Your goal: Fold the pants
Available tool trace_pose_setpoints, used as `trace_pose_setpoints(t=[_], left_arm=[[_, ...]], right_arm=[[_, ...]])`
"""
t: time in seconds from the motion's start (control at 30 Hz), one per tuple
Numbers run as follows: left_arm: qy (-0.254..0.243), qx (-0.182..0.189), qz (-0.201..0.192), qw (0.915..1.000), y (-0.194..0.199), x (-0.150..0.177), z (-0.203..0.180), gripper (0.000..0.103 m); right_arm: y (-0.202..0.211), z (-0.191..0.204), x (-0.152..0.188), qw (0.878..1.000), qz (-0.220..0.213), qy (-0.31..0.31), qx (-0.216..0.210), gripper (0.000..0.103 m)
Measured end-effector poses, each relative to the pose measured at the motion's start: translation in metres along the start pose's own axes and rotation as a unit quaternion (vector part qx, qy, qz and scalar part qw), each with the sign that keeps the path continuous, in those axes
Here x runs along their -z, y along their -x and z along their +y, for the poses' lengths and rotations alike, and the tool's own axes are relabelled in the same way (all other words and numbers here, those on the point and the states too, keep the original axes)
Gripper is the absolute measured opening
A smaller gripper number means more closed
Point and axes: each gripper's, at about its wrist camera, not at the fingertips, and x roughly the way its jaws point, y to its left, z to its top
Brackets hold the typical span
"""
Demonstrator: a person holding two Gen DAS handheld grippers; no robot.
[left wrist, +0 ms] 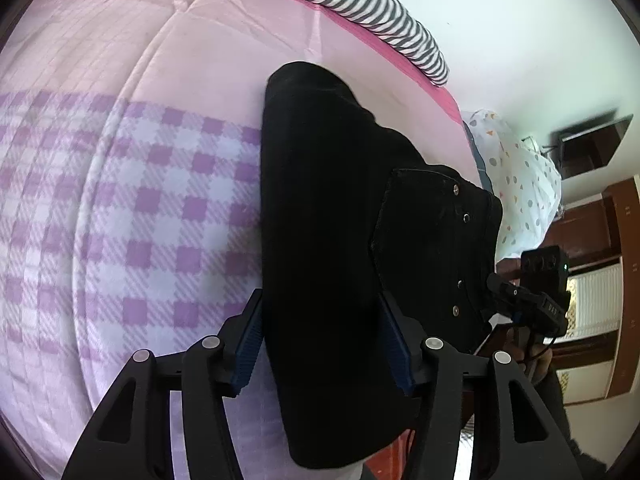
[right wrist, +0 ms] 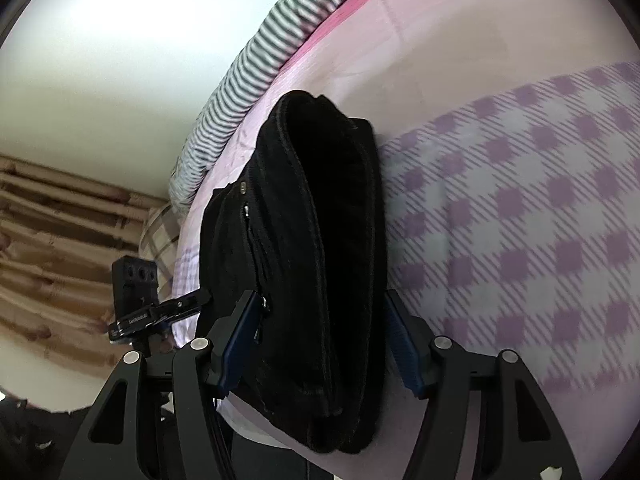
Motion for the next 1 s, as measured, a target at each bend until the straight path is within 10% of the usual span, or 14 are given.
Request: trace_pose_setpoints(t=[0.4,0.67,1.0], left_arm=[[-0.028,-0.004,-0.011,0.9995,-0.011,-0.010,-0.016,0.064],[-0.038,-0.029,-0.030,0.9984,-0.003,-0.010,-0.022,0.026],[-0.081,-0.044,-0.053,0.9943,0.021,-0.009,-0.046,0.012]], right_arm=[[-0.015,0.000,-0.005,1.000,0.007,-0.002,-0.002,0.042],[-0.008,0.019,0.007,0.999,-0.033,-0.020,0.023,0.029],[0.001,0.064,0.016,0.996,-0.071,-0.016,0.054,0.026]])
